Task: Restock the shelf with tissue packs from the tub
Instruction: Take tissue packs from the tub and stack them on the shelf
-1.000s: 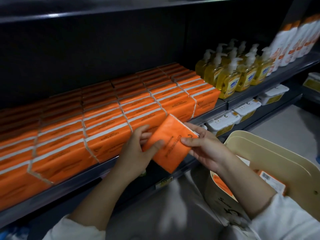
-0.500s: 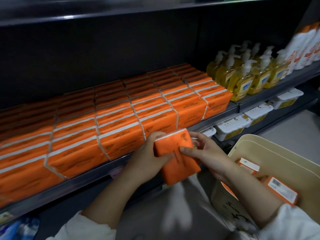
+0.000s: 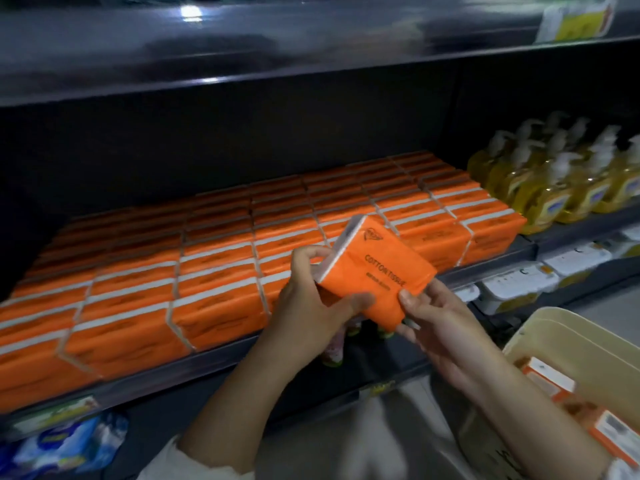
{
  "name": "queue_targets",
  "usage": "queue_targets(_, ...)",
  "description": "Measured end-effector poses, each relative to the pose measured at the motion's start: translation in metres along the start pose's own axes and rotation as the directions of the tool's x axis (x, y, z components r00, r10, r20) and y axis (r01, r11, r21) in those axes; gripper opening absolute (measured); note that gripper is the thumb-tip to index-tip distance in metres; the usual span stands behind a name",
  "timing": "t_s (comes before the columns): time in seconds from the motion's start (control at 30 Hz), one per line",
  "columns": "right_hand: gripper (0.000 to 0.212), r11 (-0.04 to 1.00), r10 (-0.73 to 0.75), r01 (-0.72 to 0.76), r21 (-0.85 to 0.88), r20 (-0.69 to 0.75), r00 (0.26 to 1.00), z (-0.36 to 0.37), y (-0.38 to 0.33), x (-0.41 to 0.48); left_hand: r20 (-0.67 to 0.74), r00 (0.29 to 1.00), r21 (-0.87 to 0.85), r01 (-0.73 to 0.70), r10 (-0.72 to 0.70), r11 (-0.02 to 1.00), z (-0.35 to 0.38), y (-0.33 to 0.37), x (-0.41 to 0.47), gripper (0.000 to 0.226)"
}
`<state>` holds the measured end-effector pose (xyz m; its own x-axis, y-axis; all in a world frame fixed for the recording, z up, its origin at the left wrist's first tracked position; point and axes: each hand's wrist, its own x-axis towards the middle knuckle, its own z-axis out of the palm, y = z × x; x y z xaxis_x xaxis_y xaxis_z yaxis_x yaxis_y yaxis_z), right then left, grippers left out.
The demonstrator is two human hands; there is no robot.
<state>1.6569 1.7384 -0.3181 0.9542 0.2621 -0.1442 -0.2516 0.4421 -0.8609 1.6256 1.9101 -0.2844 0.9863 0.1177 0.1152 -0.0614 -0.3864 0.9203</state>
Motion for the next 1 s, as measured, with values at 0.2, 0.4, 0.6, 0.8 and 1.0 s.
queue_targets(0.2, 0.032, 0.975, -0.05, 0.068, -0.211, 0.09, 0.995, 0.042, 0.033, 0.003, -0.384, 0.915, 0.387, 0.039, 0.123, 0.921, -0.091, -0.02, -0.006, 0.037)
queue_targets(0.4, 0.042, 0.925, -0.127, 0.189, -0.329, 0.2, 0.972, 0.113, 0.04, 0.023, -0.632, 0.773, 0.51, 0.36, 0.056, 0.781, -0.161, -0.065, -0.036, 0.035)
queue_targets(0.6, 0.018, 0.936, -0.037, 0.093, -0.339, 0.166, 0.985, 0.193, 0.044, 0.067, -0.673, 0.739, 0.479, 0.465, -0.028, 0.745, -0.193, -0.092, -0.038, 0.03)
queue_targets(0.8, 0.011, 0.903, 0.121, -0.067, -0.424, 0.103, 0.987, 0.263, 0.074, 0.099, -0.646, 0.751, 0.41, 0.492, -0.136, 0.768, -0.206, -0.107, -0.034, 0.021)
queue_targets(1.0, 0.023, 0.785, 0.203, -0.131, -0.606, 0.052, 0.978, 0.31, 0.101, 0.138, -0.667, 0.727, 0.365, 0.506, -0.159, 0.781, -0.208, -0.108, -0.031, 0.019)
